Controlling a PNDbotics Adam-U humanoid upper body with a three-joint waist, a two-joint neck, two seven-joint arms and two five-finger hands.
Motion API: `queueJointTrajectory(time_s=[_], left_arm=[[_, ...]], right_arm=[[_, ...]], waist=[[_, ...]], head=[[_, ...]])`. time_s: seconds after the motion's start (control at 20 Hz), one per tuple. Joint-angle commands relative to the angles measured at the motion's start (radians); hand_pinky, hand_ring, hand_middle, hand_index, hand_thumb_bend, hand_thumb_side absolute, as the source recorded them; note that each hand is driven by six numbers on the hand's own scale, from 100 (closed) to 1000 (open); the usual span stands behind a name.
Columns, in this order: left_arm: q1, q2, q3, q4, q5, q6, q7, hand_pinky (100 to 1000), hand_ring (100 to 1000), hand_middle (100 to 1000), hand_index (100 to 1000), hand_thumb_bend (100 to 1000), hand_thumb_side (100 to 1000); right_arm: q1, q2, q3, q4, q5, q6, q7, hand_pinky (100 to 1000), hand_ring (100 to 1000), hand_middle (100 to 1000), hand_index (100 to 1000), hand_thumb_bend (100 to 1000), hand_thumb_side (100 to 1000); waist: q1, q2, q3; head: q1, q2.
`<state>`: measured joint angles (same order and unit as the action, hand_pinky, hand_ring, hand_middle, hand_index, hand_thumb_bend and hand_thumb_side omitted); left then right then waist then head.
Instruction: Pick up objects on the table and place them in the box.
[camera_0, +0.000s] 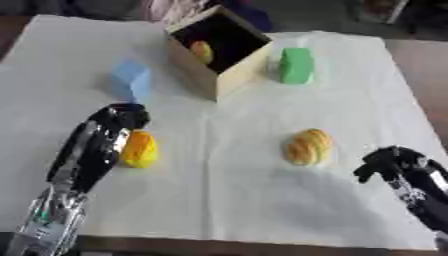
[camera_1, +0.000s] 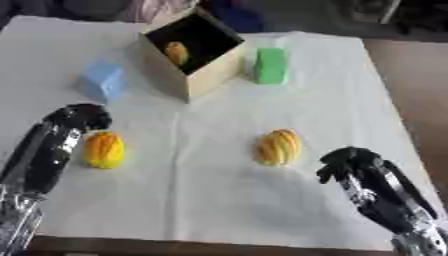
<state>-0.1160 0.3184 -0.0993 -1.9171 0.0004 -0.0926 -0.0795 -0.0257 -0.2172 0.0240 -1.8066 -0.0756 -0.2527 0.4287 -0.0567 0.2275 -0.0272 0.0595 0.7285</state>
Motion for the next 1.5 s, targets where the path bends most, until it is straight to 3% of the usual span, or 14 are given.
queueJointTrajectory(time_s=[0.05, 0.4, 0.55, 0.7, 1.0, 1.1, 1.2, 1.4, 1.5], left_arm=[[-0.012, 0.081, 0.031, -0.068, -0.009, 0.001, 0.012, 772, 729, 657, 760, 100, 530], [-0.039, 0.247, 0.11, -0.083, -0.103, -0.047, -0.031, 813, 795, 747, 851, 100, 368], [-0.059, 0.322, 0.128, -0.082, -0.149, -0.026, -0.075, 848, 842, 807, 914, 100, 271], [-0.108, 0.396, 0.105, -0.032, -0.195, 0.014, -0.12, 870, 869, 849, 959, 100, 244], [-0.242, 0.553, -0.025, 0.122, -0.291, 0.11, -0.216, 898, 894, 900, 1000, 108, 344], [-0.295, 0.606, -0.07, 0.175, -0.324, 0.128, -0.249, 896, 890, 898, 1000, 186, 382], [-0.342, 0.657, -0.1, 0.226, -0.355, 0.116, -0.281, 896, 887, 896, 1000, 321, 428], [-0.405, 0.768, -0.12, 0.336, -0.424, 0.055, -0.349, 892, 882, 890, 1000, 396, 451], [-0.429, 0.783, -0.117, 0.376, -0.458, 0.021, -0.383, 891, 880, 888, 1000, 411, 460]], right_arm=[[-0.004, -0.022, -0.01, -0.018, 0.001, -0.006, 0.002, 617, 484, 451, 644, 100, 531], [0.0, -0.039, -0.012, -0.016, 0.007, -0.009, 0.002, 617, 484, 451, 644, 100, 526], [0.003, -0.048, -0.012, -0.013, 0.01, -0.011, 0.002, 617, 484, 451, 644, 100, 524], [0.011, -0.057, -0.011, -0.01, 0.013, -0.013, 0.003, 617, 484, 450, 644, 100, 524], [0.022, -0.069, -0.004, -0.004, 0.013, -0.017, 0.006, 617, 484, 450, 643, 100, 530], [0.022, -0.069, 0.0, -0.003, 0.011, -0.018, 0.009, 617, 484, 450, 643, 100, 530], [0.022, -0.068, 0.002, -0.002, 0.009, -0.019, 0.011, 617, 483, 450, 643, 100, 531], [0.017, -0.064, 0.012, -0.001, 0.003, -0.021, 0.018, 617, 483, 450, 643, 100, 532], [0.015, -0.063, 0.015, 0.0, 0.0, -0.021, 0.022, 617, 483, 450, 643, 100, 532]], waist=[[0.009, -0.027, 0.001], [0.03, -0.035, -0.004], [0.037, -0.04, -0.007], [0.045, -0.047, -0.013], [0.049, -0.054, -0.031], [0.045, -0.055, -0.041], [0.04, -0.053, -0.052], [0.029, -0.05, -0.081], [0.025, -0.048, -0.088]], head=[[-0.004, -0.008], [0.004, -0.014], [0.005, -0.014], [0.006, -0.011], [0.022, 0.002], [0.029, 0.003], [0.035, 0.002], [0.058, -0.003], [0.065, -0.006]])
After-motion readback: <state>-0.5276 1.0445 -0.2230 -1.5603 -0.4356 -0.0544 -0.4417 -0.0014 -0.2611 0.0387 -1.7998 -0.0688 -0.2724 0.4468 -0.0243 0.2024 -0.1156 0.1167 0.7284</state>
